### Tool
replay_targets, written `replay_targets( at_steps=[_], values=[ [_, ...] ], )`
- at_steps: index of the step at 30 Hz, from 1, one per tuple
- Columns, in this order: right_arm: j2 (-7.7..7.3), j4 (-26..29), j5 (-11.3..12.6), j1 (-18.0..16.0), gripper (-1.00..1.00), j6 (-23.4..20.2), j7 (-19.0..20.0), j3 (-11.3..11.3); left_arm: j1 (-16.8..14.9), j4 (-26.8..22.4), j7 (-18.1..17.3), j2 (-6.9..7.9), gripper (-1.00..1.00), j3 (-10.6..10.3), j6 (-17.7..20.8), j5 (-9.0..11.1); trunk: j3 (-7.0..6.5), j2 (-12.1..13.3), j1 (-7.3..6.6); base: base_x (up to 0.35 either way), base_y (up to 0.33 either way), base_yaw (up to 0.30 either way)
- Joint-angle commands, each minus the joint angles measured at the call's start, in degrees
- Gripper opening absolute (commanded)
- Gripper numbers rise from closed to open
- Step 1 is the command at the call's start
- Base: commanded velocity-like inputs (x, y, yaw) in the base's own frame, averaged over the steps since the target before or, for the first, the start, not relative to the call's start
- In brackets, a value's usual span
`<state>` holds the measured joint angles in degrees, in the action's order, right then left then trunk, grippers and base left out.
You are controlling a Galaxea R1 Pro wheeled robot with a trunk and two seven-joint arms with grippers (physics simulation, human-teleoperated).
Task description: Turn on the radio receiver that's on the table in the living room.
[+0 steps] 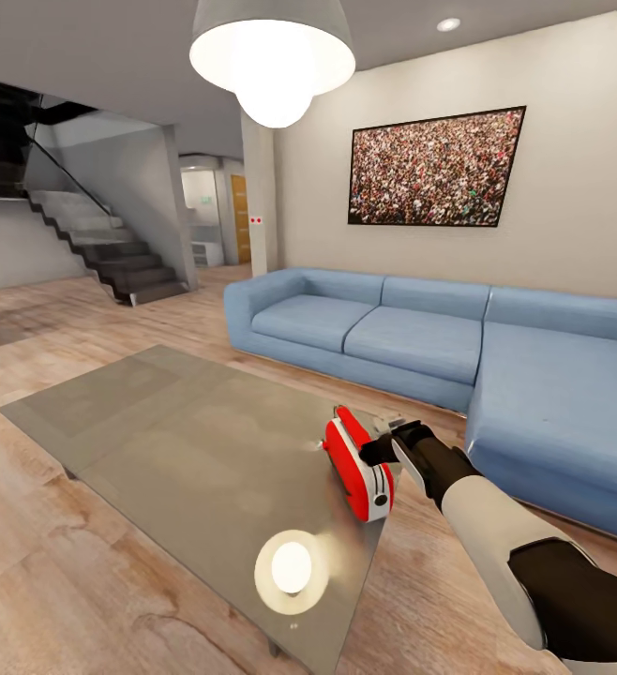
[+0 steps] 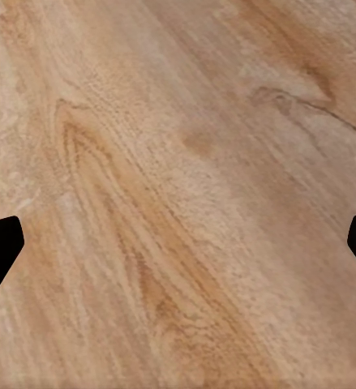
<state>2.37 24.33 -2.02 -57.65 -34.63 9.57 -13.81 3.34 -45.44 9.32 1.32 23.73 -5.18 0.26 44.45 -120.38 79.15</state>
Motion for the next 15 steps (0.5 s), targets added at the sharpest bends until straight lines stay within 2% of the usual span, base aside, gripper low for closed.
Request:
replay_targets(
  at_steps=[1,15],
  values=[
    [0.0,0.01,0.18,0.0,-1.0,-0.01,0.0,0.01,0.0,0.0,0.0,0.0,1.0,0.0,0.0,0.0,0.0,0.0,0.0,0.0,0.0,0.0],
    [0.0,0.01,0.18,0.0,-1.0,0.0,0.01,-0.07,0.0,0.0,-0.26,0.14,1.0,-0.21,0.09,-0.13,0.0,0.0,0.0,0.0,0.0,0.0]
  ],
)
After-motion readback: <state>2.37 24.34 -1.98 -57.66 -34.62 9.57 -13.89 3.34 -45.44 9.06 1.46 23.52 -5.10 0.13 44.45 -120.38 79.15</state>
